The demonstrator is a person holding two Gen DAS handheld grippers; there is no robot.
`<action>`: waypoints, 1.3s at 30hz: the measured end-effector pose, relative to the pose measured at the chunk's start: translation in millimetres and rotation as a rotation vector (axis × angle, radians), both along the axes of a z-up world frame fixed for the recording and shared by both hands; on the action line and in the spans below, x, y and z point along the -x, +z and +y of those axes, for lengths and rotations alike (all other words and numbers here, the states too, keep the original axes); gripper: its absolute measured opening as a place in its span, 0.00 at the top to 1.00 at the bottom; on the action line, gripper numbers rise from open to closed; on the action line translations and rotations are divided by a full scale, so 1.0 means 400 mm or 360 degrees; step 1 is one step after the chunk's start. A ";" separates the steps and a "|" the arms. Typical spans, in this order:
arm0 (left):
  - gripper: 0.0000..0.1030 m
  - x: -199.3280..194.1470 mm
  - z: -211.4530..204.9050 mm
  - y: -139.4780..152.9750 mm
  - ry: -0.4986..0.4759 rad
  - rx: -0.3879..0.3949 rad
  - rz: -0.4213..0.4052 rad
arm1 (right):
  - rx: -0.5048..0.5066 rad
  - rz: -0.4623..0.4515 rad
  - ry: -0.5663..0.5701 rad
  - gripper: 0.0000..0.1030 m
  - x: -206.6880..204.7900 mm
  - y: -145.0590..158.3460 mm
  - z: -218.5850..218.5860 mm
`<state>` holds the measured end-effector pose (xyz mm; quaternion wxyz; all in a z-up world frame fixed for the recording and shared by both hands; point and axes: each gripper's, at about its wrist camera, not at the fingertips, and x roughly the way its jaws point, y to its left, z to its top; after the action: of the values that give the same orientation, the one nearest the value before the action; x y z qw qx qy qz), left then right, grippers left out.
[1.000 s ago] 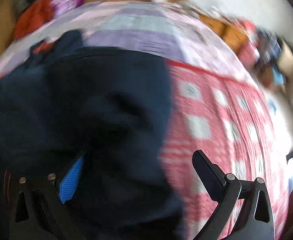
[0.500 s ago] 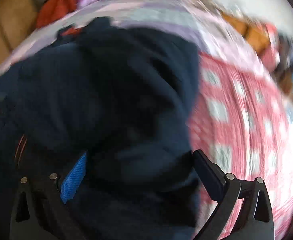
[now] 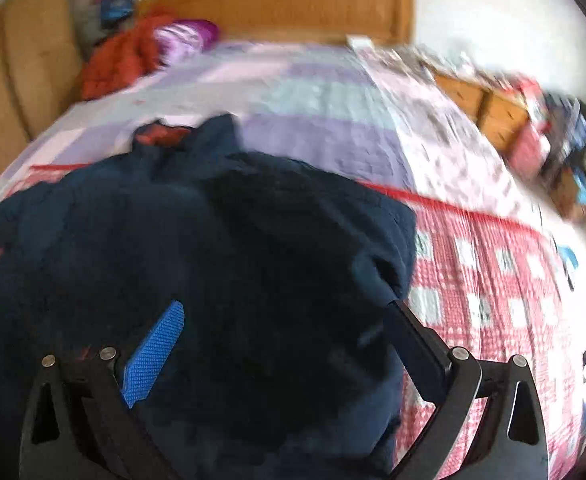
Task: Fold large clothes
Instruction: 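Grasp the other sleeve with the left gripper and fold it across the front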
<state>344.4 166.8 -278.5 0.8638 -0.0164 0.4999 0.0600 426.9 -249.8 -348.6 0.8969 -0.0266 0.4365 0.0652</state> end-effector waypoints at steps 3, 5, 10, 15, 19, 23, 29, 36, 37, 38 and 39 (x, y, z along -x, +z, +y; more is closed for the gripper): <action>0.00 0.004 0.015 -0.009 0.0001 0.0025 -0.0007 | -0.0225 0.0361 -0.0238 0.01 -0.058 -0.122 -0.111; 0.00 0.007 0.026 -0.017 -0.0025 0.0048 -0.0022 | -0.0219 0.0320 -0.0323 0.01 -0.039 -0.096 -0.126; 0.00 0.019 0.064 -0.032 -0.0070 0.0100 -0.0009 | -0.0027 0.0072 -0.0139 0.01 0.028 0.014 0.026; 0.00 0.039 0.164 -0.006 -0.0070 0.0115 -0.0043 | 0.0008 0.0118 -0.0272 0.01 -0.042 -0.001 0.219; 0.00 0.057 0.305 0.006 0.0014 0.0110 -0.0054 | 0.0066 0.0270 -0.0300 0.00 -0.094 -0.082 0.418; 0.00 0.082 0.468 0.001 0.0166 0.0114 -0.0054 | 0.0214 0.0206 -0.0087 0.01 -0.086 -0.085 0.637; 0.00 0.113 0.703 -0.038 0.0407 0.0105 -0.0045 | 0.0248 0.0141 0.0033 0.01 -0.116 -0.068 0.812; 0.00 0.103 0.973 -0.108 0.0808 0.0363 -0.0085 | 0.0275 0.0262 0.0036 0.01 -0.132 -0.125 0.806; 0.00 0.099 0.999 -0.118 0.0852 0.0408 -0.0097 | 0.0276 0.0264 0.0039 0.01 -0.118 -0.126 0.798; 0.00 0.093 1.023 -0.128 0.0890 0.0451 -0.0110 | 0.0279 0.0267 0.0043 0.00 -0.113 -0.128 0.797; 0.00 0.084 1.037 -0.137 0.0912 0.0484 -0.0118 | 0.0282 0.0269 0.0046 0.00 -0.116 -0.131 0.799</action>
<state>310.6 581.6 -333.4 0.8171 -0.2873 0.4465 0.2247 473.2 69.7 -401.1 0.8501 -0.1064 0.5141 0.0412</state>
